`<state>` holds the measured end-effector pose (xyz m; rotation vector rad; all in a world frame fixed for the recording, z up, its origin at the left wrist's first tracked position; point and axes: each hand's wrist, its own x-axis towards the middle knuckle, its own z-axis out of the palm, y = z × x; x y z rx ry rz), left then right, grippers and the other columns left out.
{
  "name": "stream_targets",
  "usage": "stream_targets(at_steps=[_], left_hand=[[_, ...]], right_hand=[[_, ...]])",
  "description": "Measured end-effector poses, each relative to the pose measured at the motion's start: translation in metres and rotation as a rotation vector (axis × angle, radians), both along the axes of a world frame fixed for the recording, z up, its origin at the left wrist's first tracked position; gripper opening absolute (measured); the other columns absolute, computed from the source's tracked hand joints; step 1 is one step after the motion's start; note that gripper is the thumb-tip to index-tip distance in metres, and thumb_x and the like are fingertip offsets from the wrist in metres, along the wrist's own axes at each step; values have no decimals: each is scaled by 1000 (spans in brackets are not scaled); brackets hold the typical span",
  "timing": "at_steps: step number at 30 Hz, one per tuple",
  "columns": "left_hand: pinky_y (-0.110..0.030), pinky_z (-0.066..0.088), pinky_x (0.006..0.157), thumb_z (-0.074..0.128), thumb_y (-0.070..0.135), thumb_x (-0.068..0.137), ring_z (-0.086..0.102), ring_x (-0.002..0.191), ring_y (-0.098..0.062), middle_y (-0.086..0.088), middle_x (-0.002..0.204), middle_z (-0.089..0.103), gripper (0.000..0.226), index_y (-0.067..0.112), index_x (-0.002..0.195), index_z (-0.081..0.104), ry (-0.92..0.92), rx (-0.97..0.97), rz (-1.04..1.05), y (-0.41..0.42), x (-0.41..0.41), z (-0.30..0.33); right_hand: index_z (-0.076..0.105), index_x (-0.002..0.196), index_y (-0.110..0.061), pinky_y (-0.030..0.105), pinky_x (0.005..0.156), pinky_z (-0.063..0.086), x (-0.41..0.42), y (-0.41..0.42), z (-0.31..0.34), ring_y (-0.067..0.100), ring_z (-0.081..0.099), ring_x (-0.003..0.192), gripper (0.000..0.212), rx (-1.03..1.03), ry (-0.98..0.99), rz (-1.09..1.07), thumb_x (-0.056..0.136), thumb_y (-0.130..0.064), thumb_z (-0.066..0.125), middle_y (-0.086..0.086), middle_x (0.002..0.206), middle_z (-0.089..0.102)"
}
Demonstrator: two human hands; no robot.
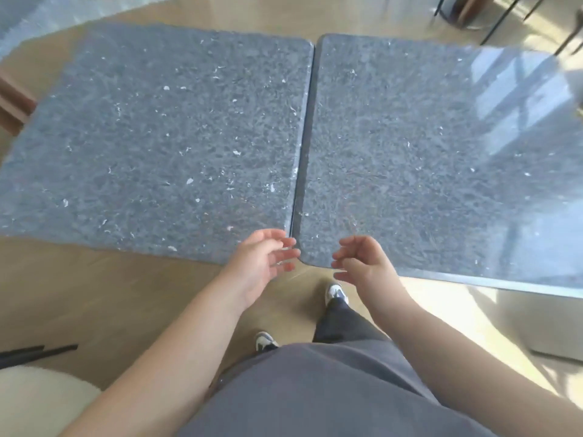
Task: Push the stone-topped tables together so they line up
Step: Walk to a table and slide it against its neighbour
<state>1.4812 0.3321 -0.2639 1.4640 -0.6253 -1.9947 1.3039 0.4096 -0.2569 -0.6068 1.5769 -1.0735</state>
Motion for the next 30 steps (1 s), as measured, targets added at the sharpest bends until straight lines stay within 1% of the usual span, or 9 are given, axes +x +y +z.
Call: stream_targets(at_steps=[3, 6, 9, 14, 17, 21, 24, 27, 30], left_hand=[[-43, 58, 73, 42, 0, 97, 69, 86, -31, -15, 93, 67, 15, 8, 102, 53, 145, 312, 45, 8, -11, -52], [-44, 56, 81, 43, 4, 98, 65, 91, -32, -17, 95, 63, 11, 3, 99, 54, 134, 442, 62, 10, -23, -97], [-47, 50, 98, 48, 10, 100, 60, 107, -36, -21, 108, 58, 14, -2, 104, 54, 101, 502, 99, 7, -42, -123], [-46, 34, 118, 65, 32, 96, 42, 138, -36, -25, 140, 47, 57, -5, 134, 43, 140, 595, 240, 1, -82, -157], [-45, 32, 119, 63, 40, 95, 45, 137, -31, -18, 141, 52, 50, 5, 130, 51, 176, 552, 325, 1, -105, -170], [-49, 43, 111, 63, 34, 97, 60, 121, -33, -16, 130, 63, 43, 9, 130, 55, 225, 492, 433, -6, -120, -183], [-52, 45, 108, 65, 26, 97, 63, 116, -34, -15, 124, 66, 26, 11, 117, 60, 216, 471, 485, -8, -126, -191], [-54, 45, 107, 68, 25, 94, 63, 118, -35, -15, 126, 67, 37, 9, 126, 60, 209, 469, 503, -7, -128, -196], [-53, 46, 107, 70, 26, 93, 62, 120, -36, -15, 128, 67, 46, 8, 133, 56, 199, 461, 489, -8, -124, -200]], right_hand=[[53, 116, -6, 37, 81, 52, -1, 9, -38, 27, 61, 90, 27, 179, -142, -166, 94, 9, 47, 13, 101, 61], [53, 121, -5, 38, 80, 53, -16, 7, -79, 32, 61, 102, 21, 345, -393, -354, 100, -6, 50, 19, 115, 60], [41, 141, -4, 46, 100, 48, -37, 5, -114, 35, 54, 128, 43, 467, -674, -555, 105, -27, 47, 19, 132, 54], [28, 153, -13, 50, 114, 38, -59, 5, -154, 35, 44, 140, 73, 442, -904, -756, 97, -51, 55, 19, 148, 46], [39, 145, -13, 49, 115, 37, -63, -2, -168, 33, 46, 138, 72, 359, -971, -831, 92, -57, 60, 16, 147, 49], [49, 137, -13, 51, 111, 42, -74, -19, -184, 34, 57, 126, 69, 297, -1024, -917, 85, -53, 71, 15, 137, 58], [55, 132, -10, 55, 103, 49, -76, -31, -193, 37, 63, 117, 64, 281, -1072, -1018, 82, -41, 78, 18, 128, 64], [60, 124, -8, 55, 101, 49, -79, -33, -194, 36, 66, 111, 45, 230, -1054, -1050, 87, -27, 75, 17, 118, 70], [61, 125, -5, 53, 103, 48, -88, -31, -195, 34, 68, 110, 40, 234, -998, -1057, 89, -15, 73, 16, 111, 73]])
